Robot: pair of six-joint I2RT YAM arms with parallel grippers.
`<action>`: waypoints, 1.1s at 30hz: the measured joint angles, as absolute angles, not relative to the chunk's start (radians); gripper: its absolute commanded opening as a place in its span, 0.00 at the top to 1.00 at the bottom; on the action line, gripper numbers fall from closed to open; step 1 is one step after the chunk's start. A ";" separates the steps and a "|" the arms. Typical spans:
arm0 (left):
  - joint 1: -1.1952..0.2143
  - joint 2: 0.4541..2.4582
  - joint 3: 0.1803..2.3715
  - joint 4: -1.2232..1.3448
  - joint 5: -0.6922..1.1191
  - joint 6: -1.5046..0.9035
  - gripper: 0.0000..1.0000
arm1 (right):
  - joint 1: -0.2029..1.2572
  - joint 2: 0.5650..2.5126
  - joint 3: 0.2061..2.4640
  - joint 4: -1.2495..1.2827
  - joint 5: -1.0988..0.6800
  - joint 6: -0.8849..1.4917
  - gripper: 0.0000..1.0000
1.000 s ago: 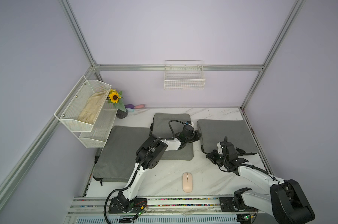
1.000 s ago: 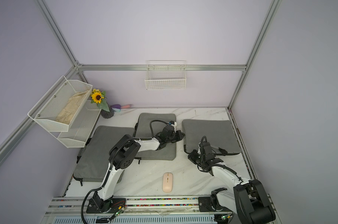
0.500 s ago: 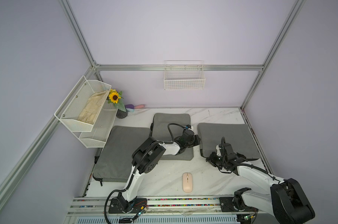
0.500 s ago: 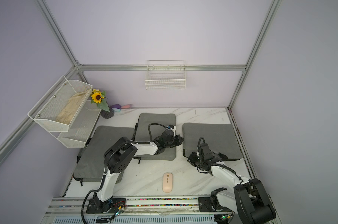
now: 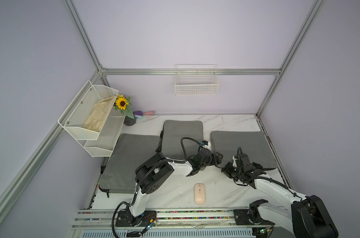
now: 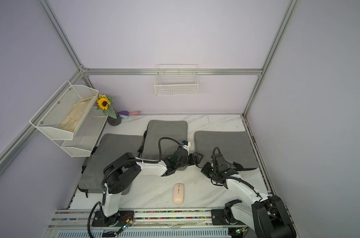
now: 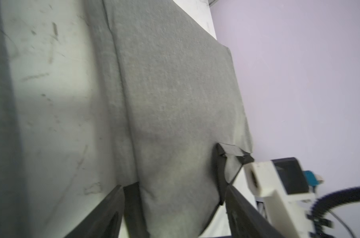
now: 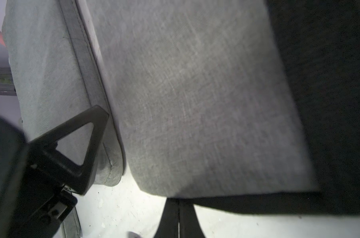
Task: Put the mouse into the laptop bag
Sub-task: Unzip the zipper on the zippered laptop bag.
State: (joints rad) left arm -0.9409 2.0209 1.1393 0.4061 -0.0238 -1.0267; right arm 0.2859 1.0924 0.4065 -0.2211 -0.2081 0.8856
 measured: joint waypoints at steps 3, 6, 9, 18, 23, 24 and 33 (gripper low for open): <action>-0.928 2.039 1.142 0.387 -0.054 -1.024 0.12 | 0.285 1.061 0.406 -0.243 -0.196 0.886 1.00; -0.921 2.058 1.162 0.378 -0.054 -1.026 0.10 | 0.282 1.057 0.406 -0.254 -0.195 0.889 1.00; -0.913 2.098 1.219 0.373 -0.037 -1.026 0.09 | 0.281 1.055 0.406 -0.261 -0.195 0.890 1.00; -0.885 2.276 1.444 0.341 0.026 -1.001 0.34 | 0.281 1.024 0.407 -0.282 -0.215 0.889 1.00; -0.865 2.341 1.512 0.324 0.049 -1.020 0.90 | 0.280 0.989 0.408 -0.305 -0.222 0.876 1.00; -0.859 2.346 1.519 0.331 0.064 -1.029 0.96 | 0.279 0.991 0.408 -0.301 -0.230 0.873 1.00; -0.859 2.345 1.541 0.312 0.062 -1.040 1.00 | 0.354 1.147 0.407 -0.179 -0.257 0.867 1.00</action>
